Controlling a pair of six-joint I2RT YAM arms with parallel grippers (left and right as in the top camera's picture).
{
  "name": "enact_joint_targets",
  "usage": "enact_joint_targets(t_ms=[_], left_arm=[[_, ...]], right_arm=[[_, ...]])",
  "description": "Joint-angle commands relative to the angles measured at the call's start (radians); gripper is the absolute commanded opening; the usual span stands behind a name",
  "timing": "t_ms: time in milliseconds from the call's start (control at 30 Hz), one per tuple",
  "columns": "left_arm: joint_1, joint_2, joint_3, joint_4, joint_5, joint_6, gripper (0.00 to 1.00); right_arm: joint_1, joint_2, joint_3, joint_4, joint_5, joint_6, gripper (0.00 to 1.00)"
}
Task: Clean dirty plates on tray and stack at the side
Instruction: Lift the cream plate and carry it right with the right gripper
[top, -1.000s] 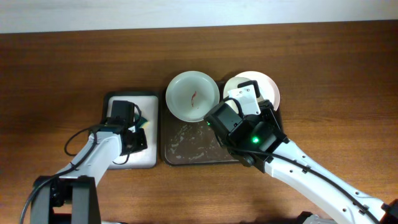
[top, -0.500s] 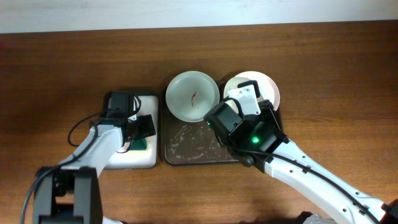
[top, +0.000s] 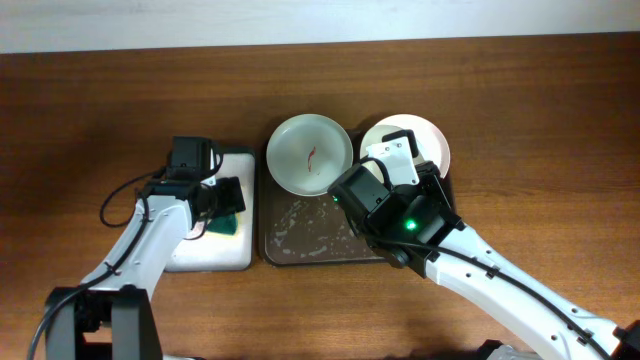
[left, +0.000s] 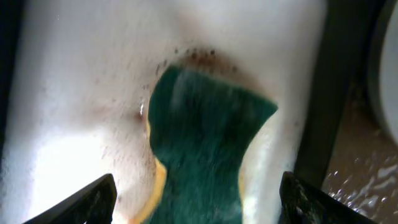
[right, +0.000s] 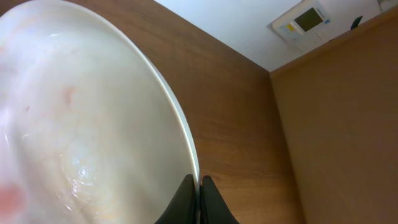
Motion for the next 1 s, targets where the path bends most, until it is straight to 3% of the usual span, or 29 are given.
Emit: enact_joint_targets(t_ms=[0,133,233,333,467,500,600,633,667,733,867,933,967], left_arm=[[0.002,-0.005,-0.039,-0.013,0.0,0.009,0.82],[0.002,-0.005,-0.121,0.061,0.025,0.009,0.82],[0.002,-0.005,-0.171,0.098,0.034,0.009,0.76],[0.002,-0.005,-0.173,0.099,0.034,0.009,0.59],[0.002,-0.005,-0.173,0.098,0.034,0.009,0.08],[0.002,-0.006,-0.173,0.094,0.034,0.009,0.0],[0.002,-0.014,-0.172,0.065,0.034,0.009,0.0],[0.002,-0.033,-0.166,0.051,0.034,0.009,0.05],[0.002,-0.064,-0.149,0.036,0.034,0.009,0.56],[0.002,-0.135,-0.114,0.014,0.034,0.009,1.0],[0.002,-0.171,-0.111,0.021,0.034,0.008,0.99],[0.002,-0.165,-0.111,0.019,0.034,0.009,0.99],[0.002,-0.164,-0.111,0.019,0.034,0.009,0.99]], right_arm=[[0.004,-0.018,0.02,-0.001,0.006,0.008,0.04],[0.004,-0.018,0.02,-0.001,0.006,0.008,0.04],[0.004,-0.018,0.02,-0.001,0.006,0.008,0.04],[0.004,-0.018,0.02,-0.002,0.005,0.008,0.04],[0.004,-0.018,0.02,-0.009,0.002,0.008,0.04],[0.004,-0.018,0.02,-0.009,0.002,0.008,0.04],[0.004,-0.018,0.02,-0.008,0.002,0.009,0.04],[0.004,-0.018,0.02,-0.008,0.002,0.009,0.04],[0.004,-0.018,0.02,-0.007,0.003,0.008,0.04],[0.004,-0.019,0.02,-0.003,0.076,0.008,0.04],[0.003,-0.019,0.02,0.014,0.096,-0.034,0.04],[-0.013,-0.021,0.022,0.045,0.036,0.041,0.04],[-0.009,-0.021,0.021,0.043,0.03,-0.034,0.04]])
